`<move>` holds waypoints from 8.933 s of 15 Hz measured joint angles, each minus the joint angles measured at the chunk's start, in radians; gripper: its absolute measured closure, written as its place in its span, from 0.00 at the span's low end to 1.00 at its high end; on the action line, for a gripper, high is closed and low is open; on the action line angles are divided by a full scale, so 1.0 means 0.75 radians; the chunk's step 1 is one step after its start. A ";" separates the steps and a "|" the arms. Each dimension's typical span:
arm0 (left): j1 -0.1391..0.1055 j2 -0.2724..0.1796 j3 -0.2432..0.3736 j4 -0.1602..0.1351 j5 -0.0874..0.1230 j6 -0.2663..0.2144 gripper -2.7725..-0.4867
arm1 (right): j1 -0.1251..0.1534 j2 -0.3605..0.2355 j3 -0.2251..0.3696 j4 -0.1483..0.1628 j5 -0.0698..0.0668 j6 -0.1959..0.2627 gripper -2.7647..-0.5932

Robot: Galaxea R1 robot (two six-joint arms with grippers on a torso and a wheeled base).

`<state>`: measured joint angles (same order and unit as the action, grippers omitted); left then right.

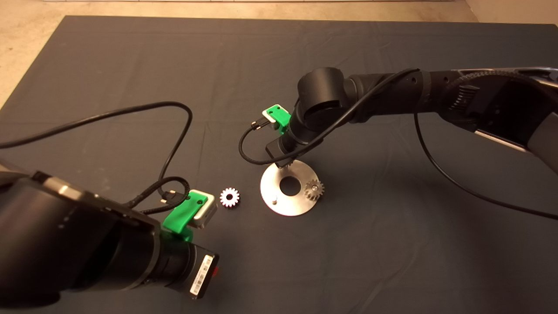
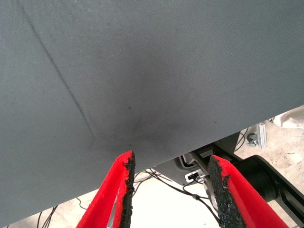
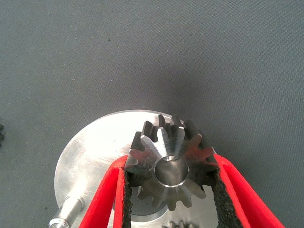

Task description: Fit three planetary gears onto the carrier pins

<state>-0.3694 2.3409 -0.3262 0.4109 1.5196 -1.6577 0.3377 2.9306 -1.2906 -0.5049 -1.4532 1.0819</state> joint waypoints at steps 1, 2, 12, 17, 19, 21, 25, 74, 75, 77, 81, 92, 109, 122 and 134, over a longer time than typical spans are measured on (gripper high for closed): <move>0.000 -0.001 0.000 0.000 -0.003 0.000 0.76 | 0.000 0.001 0.000 0.000 0.000 0.000 0.85; 0.000 0.000 0.000 0.000 -0.007 0.001 0.76 | 0.000 0.000 0.000 0.000 0.000 0.000 0.85; 0.000 0.000 0.000 0.000 -0.012 0.000 0.76 | 0.000 -0.003 0.001 0.001 0.003 0.000 0.85; 0.000 0.000 0.000 0.000 -0.013 0.000 0.76 | 0.000 -0.002 0.003 0.001 -0.005 0.000 0.85; 0.000 0.000 0.000 0.000 -0.013 0.000 0.76 | -0.002 -0.002 0.014 0.001 -0.016 0.000 0.85; 0.000 0.000 0.000 0.000 -0.013 0.001 0.76 | -0.011 -0.004 0.023 0.001 -0.026 0.000 0.85; 0.000 0.000 0.000 0.000 -0.016 0.001 0.76 | -0.022 -0.007 0.029 0.000 -0.030 0.001 0.85; -0.007 -0.001 0.000 0.012 0.010 0.220 0.76 | -0.169 -1.256 1.214 -0.289 -0.050 0.434 0.33; -0.007 0.001 -0.001 0.018 0.010 0.252 0.76 | -0.169 -1.294 1.213 -0.289 -0.062 0.435 0.33; -0.007 0.004 -0.009 0.042 0.004 0.334 0.76 | -0.169 -1.317 1.214 -0.289 -0.067 0.437 0.33; -0.007 0.000 -0.183 0.092 0.006 0.537 0.76 | -0.165 -1.293 1.214 -0.286 -0.003 0.439 0.33; 0.193 0.003 -0.324 0.392 -0.076 0.752 0.76 | -0.165 -1.304 1.214 -0.277 -0.003 0.440 0.33; 0.280 -0.014 -0.390 0.631 -0.131 0.876 0.52 | -0.165 -1.304 1.214 -0.275 -0.002 0.440 0.33; 0.355 -0.024 -0.443 0.750 -0.253 0.897 0.52 | -0.165 -1.304 1.214 -0.267 -0.002 0.440 0.33; 0.421 -0.085 -0.469 0.845 -0.346 0.917 0.52 | -0.165 -1.303 1.214 -0.243 -0.001 0.440 0.33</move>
<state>-0.0538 2.2768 -0.6779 1.0445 1.2598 -0.9702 0.2136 1.9536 -0.3800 -0.6870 -1.4543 1.4116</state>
